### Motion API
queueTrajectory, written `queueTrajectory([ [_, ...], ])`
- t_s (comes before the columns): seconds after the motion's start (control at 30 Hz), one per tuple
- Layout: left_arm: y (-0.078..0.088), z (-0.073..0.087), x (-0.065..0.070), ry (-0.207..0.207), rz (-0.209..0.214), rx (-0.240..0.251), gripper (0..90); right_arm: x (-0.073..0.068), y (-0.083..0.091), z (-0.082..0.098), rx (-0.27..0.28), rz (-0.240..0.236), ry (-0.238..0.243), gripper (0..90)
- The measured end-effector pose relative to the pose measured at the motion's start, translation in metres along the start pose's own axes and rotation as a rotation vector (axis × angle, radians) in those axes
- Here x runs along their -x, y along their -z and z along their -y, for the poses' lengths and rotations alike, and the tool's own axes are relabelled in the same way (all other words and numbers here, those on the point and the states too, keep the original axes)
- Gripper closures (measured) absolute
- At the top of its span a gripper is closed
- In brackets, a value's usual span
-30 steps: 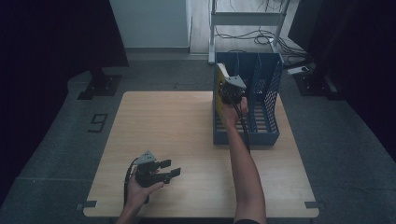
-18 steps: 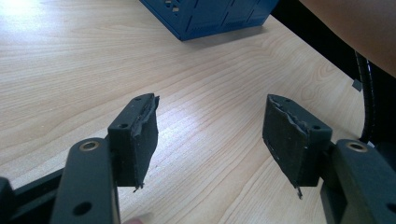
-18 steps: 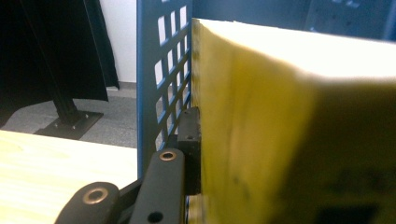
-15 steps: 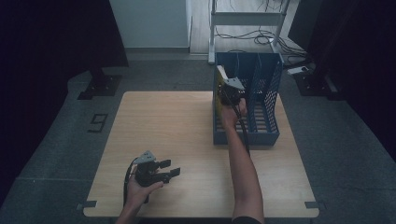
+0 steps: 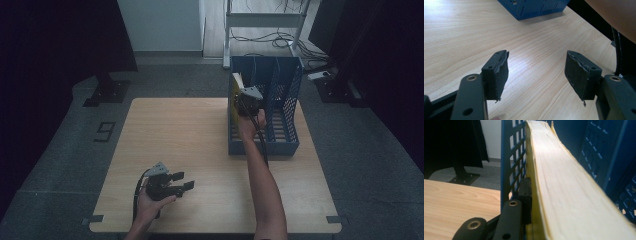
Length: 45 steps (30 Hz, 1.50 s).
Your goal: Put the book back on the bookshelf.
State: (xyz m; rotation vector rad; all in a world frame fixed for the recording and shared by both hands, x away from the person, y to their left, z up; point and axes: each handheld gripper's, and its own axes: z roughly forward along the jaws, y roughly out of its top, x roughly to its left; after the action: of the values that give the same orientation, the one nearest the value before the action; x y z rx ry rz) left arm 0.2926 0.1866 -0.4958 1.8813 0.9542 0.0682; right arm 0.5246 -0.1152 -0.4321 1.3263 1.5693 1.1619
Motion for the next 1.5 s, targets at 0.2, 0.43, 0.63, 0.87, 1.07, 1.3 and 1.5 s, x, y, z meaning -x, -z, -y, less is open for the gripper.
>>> queueTrajectory([
  [0.2, 0.0, 0.0, 0.0, -0.002, -0.001, -0.005, 35.3, 0.0, 0.001, -0.001, -0.014, -0.014, 0.007, 72.9],
  [0.43, 0.002, 0.0, -0.002, 0.004, -0.001, 0.002, 35.1, 0.002, 0.005, -0.004, -0.024, -0.032, 0.002, 71.4],
  [0.63, 0.004, -0.001, -0.003, 0.011, -0.003, 0.011, 34.9, 0.004, 0.007, -0.009, -0.014, -0.042, 0.007, 69.7],
  [0.87, 0.003, -0.001, -0.002, 0.007, 0.004, 0.006, 34.8, 0.005, 0.005, -0.014, -0.028, -0.057, 0.005, 68.2],
  [1.07, 0.002, -0.001, -0.001, 0.007, 0.005, 0.005, 34.7, 0.007, 0.005, -0.018, -0.045, -0.054, 0.003, 72.0],
  [1.3, 0.001, -0.001, -0.001, 0.012, 0.004, 0.004, 34.7, 0.003, 0.006, -0.022, -0.069, -0.029, 0.018, 74.6],
  [1.5, 0.001, -0.001, -0.002, 0.015, 0.006, 0.003, 34.7, -0.002, 0.001, -0.027, -0.041, 0.007, 0.021, 74.7],
])
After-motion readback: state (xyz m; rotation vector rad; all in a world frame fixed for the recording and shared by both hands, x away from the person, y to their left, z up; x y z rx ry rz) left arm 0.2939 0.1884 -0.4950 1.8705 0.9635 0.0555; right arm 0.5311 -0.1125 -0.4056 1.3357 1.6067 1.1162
